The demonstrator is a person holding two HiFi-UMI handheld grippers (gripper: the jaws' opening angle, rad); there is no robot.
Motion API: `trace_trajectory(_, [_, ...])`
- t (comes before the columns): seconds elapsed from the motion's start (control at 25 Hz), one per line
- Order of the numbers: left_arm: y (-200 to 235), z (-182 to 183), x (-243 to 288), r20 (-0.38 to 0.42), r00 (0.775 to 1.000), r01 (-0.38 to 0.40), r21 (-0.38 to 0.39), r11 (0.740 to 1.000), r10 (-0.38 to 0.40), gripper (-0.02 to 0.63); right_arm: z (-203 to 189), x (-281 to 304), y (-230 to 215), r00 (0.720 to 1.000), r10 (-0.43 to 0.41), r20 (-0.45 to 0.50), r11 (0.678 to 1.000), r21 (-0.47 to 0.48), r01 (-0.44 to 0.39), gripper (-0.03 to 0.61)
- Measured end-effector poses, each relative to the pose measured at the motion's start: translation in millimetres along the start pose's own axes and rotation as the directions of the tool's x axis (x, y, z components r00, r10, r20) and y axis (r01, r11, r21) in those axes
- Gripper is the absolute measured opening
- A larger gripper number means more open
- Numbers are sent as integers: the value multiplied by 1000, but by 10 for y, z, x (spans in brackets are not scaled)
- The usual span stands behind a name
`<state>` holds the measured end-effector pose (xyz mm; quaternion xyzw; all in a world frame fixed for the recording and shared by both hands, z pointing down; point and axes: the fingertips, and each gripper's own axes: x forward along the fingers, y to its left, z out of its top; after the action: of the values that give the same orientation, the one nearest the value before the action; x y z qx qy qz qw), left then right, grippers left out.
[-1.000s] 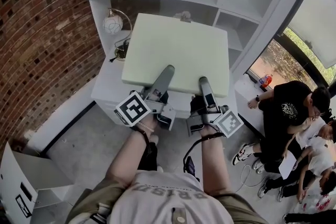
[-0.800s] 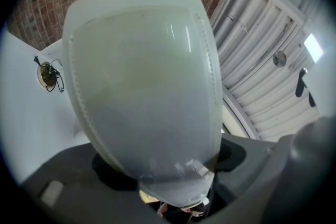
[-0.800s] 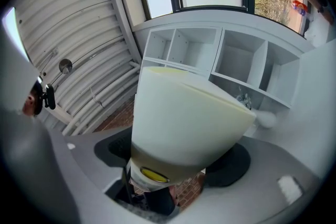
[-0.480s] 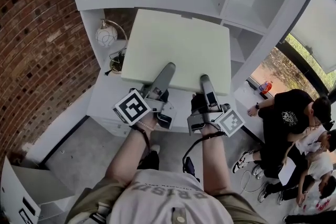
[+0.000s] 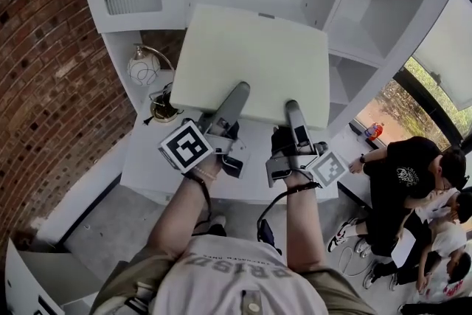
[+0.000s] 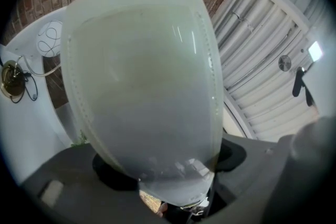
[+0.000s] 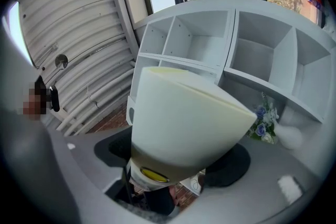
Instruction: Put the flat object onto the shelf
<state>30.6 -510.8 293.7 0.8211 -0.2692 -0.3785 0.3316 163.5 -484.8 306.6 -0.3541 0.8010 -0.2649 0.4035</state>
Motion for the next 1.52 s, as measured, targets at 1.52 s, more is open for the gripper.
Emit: trace_trajectory(1.52, [551,100,827,-184,982,47,95,994,-29,459,483,904,-683,974,-172,146,981,116,156,393])
